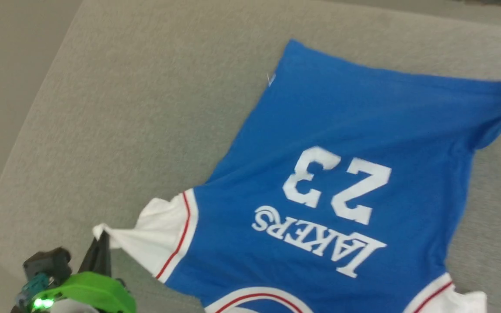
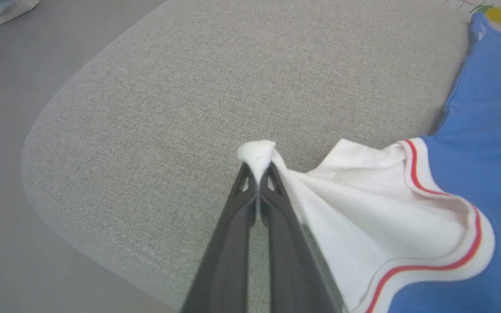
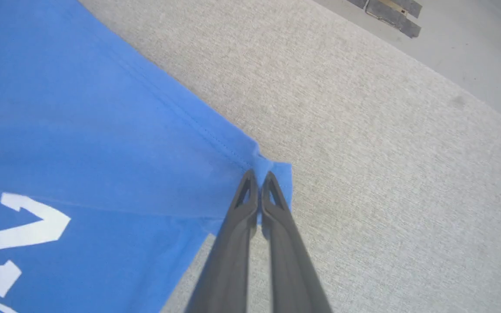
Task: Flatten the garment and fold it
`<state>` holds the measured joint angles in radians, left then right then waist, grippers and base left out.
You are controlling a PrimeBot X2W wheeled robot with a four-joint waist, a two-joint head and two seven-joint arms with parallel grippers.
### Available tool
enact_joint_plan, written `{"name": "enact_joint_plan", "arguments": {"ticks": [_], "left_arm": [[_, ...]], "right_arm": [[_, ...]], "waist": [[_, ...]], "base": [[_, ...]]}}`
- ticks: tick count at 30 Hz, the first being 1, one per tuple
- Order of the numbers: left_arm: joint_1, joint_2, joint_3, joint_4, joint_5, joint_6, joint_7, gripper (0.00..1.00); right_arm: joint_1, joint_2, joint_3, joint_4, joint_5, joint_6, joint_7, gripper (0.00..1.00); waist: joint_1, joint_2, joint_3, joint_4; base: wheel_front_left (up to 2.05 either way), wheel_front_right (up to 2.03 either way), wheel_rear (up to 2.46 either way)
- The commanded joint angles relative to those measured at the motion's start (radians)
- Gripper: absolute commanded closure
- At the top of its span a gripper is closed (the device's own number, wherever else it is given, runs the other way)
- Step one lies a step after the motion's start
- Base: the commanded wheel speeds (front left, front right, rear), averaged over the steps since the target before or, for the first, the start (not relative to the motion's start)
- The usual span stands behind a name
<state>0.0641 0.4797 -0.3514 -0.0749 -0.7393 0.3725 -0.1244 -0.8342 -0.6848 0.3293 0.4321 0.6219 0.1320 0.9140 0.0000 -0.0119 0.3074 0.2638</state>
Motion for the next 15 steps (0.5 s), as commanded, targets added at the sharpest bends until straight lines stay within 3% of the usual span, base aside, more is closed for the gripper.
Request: {"name": "enact_joint_plan", "arguments": {"ticks": [1, 9, 15], "left_arm": [[0.02, 0.015, 0.013, 0.0, -0.015, 0.013, 0.002, 1.0], [0.097, 0.054, 0.056, -0.014, -0.045, 0.039, 0.019, 1.0], [0.133, 0.074, 0.072, -0.023, -0.056, 0.05, 0.029, 1.0]], "right_arm": [[0.058, -0.023, 0.0, -0.026, 0.019, -0.001, -0.001, 1.0], [0.41, -0.144, -0.046, -0.202, 0.067, -0.001, 0.04, 1.0], [0.751, -0.115, -0.131, -0.235, 0.092, -0.001, 0.048, 1.0]], "waist": [[0.0, 0.0119, -0.091, -0.096], [0.0, 0.0119, -0.129, -0.23], [0.0, 0.0119, -0.146, -0.298]], "base": [[0.0, 0.0, 0.0], [0.0, 0.0, 0.0], [0.0, 0.0, 0.0]]}}
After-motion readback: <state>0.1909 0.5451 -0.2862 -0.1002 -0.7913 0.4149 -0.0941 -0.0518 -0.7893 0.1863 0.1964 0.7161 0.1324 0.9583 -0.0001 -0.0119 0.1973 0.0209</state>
